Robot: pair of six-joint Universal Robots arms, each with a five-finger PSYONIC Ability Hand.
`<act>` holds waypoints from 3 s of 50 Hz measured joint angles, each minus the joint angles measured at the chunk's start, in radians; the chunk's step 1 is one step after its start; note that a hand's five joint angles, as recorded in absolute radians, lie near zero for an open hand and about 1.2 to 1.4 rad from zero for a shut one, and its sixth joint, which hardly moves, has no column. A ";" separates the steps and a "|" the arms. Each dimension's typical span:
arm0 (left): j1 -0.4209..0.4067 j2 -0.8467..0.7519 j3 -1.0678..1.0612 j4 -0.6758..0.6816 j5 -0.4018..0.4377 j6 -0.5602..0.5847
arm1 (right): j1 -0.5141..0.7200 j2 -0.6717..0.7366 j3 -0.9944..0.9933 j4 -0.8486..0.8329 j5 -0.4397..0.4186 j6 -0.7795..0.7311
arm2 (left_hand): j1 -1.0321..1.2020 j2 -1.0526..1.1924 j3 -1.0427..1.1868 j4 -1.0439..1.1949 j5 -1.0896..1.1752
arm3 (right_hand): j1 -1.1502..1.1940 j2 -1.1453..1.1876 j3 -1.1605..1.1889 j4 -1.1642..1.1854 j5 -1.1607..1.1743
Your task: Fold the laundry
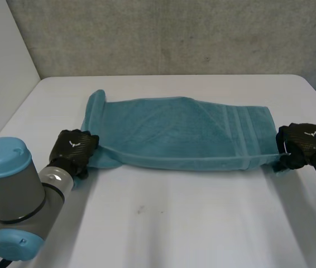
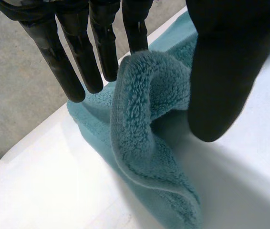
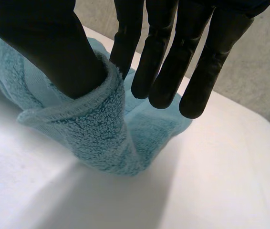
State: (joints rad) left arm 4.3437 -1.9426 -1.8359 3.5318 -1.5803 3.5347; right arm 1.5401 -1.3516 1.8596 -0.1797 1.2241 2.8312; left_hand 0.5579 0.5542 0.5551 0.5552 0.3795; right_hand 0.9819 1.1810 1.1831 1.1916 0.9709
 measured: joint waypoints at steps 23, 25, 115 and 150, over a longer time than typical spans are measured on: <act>0.054 -0.002 0.021 -0.009 0.013 -0.254 | 0.008 -0.269 -0.135 0.099 -0.012 0.035 | 0.003 0.006 0.005 0.006 0.005 | 0.000 0.000 0.001 0.000 0.000; 0.054 0.002 0.025 -0.018 0.013 -0.307 | 0.008 -0.277 -0.139 0.107 -0.015 0.035 | 0.027 0.031 0.030 0.031 0.031 | 0.000 0.000 0.002 0.000 0.000; 0.219 0.058 0.154 -0.280 0.142 0.235 | 0.020 0.109 -0.440 0.626 0.046 -0.632 | 0.611 0.663 0.661 0.662 0.648 | 0.000 0.000 0.002 0.000 0.009; 0.124 -0.076 0.429 0.178 0.097 0.003 | 0.151 0.101 -0.561 0.032 0.137 -0.271 | 0.616 0.664 0.662 0.662 0.653 | 0.000 0.003 0.004 0.000 0.021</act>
State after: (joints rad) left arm 4.4673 -2.0188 -1.4073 3.7102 -1.4833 3.5381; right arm 1.6915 -1.2502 1.2988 -0.1480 1.3612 2.5600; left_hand 1.1741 1.2184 1.2168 1.2175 1.0325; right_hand 0.9819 1.1840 1.1875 1.1920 0.9918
